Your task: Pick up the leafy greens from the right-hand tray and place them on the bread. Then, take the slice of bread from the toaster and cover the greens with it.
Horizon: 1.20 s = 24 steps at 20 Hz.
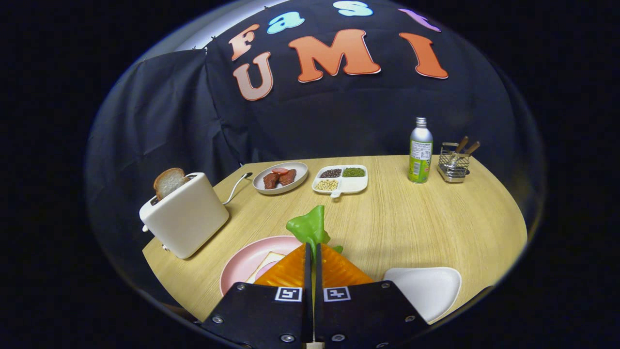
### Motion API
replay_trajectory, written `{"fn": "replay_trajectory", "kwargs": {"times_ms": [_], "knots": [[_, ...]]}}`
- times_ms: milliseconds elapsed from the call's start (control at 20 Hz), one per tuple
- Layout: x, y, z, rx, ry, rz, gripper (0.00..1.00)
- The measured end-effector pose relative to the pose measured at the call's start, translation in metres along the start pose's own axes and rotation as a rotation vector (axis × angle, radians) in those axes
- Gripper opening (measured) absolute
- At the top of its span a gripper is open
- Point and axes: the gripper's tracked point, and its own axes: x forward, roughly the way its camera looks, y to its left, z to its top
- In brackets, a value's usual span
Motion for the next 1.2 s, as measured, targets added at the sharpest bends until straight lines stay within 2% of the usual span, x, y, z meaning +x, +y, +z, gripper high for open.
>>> {"fn": "replay_trajectory", "kwargs": {"times_ms": [650, 950, 1200], "knots": [[0.029, 0.047, -0.043, -0.073, 0.119, 0.069, 0.03], [0.036, 0.056, -0.062, -0.122, 0.169, 0.065, 0.07], [0.034, 0.057, -0.062, -0.096, 0.188, 0.068, 0.13]]}}
